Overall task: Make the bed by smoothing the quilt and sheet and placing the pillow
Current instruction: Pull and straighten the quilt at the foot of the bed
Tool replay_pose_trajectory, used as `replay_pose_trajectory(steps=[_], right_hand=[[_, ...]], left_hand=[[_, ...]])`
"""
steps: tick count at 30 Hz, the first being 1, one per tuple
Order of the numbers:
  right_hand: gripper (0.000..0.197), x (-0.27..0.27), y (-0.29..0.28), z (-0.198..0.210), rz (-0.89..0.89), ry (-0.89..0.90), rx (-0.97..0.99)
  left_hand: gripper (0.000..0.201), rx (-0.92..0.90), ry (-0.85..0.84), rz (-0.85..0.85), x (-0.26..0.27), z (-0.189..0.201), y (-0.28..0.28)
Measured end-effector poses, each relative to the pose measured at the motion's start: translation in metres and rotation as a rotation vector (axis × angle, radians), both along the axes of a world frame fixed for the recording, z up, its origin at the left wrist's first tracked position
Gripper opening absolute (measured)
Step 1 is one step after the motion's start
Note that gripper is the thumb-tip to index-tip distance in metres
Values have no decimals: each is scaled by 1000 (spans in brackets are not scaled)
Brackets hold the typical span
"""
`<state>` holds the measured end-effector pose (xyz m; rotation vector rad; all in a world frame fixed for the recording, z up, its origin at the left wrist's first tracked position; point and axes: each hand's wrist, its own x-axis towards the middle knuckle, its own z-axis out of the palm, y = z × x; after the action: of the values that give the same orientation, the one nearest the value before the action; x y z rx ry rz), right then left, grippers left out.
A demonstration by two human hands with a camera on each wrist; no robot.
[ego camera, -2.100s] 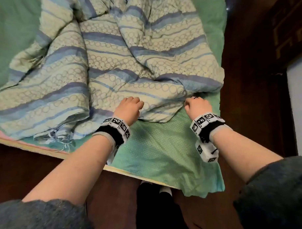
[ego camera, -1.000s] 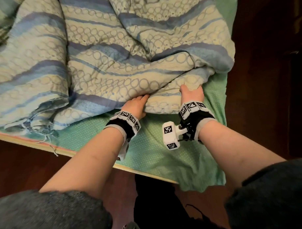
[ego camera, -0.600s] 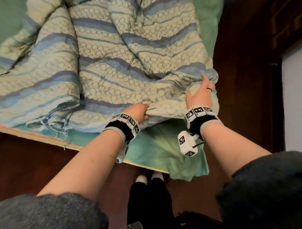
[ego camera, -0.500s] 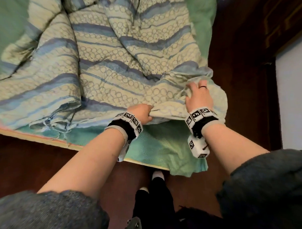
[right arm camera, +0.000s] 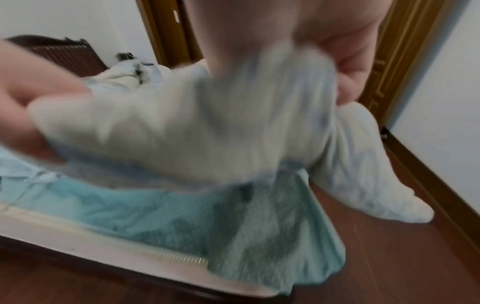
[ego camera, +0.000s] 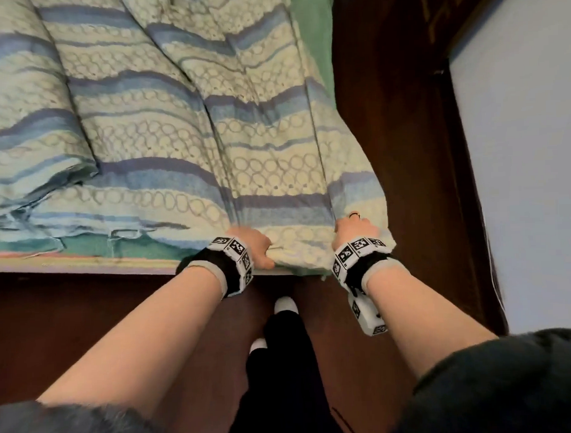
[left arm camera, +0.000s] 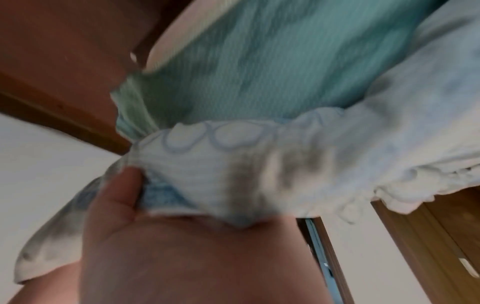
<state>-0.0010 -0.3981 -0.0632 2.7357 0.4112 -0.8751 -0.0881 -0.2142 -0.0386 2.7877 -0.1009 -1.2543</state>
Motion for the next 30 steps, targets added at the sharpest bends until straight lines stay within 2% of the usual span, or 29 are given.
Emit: replay_pose_trajectory(steps=[3, 5, 7, 10, 12, 16, 21, 24, 28, 30], right_hand=[[39, -32, -23, -71, -6, 258, -38], [35, -42, -34, -94, -82, 287, -36], [34, -32, -36, -104, -72, 154, -7], [45, -17, -37, -109, -24, -52, 176], [59, -4, -34, -113, 0, -69, 248], [73, 21, -20, -113, 192, -76, 282], [84, 52, -10, -103, 343, -26, 322], [87, 73, -2, -105, 425, 9, 318], [102, 88, 12, -108, 541, 36, 232], [91, 98, 22, -109, 609, 60, 207]], left_hand=[[57, -68, 112, 4, -46, -54, -2], [62, -135, 119, 48, -73, -83, 0], [61, -144, -3, 125, -84, -102, 10], [60, -97, -256, 285, -74, -120, 25], [63, -78, -363, 376, -60, -125, 26], [65, -65, -462, 471, -31, -127, 8], [79, -67, -518, 432, 10, -124, -21], [87, -65, -490, 415, 41, -122, -26], [99, -64, -321, 478, 71, -129, -21], [89, -48, -237, 451, 79, -136, -15]])
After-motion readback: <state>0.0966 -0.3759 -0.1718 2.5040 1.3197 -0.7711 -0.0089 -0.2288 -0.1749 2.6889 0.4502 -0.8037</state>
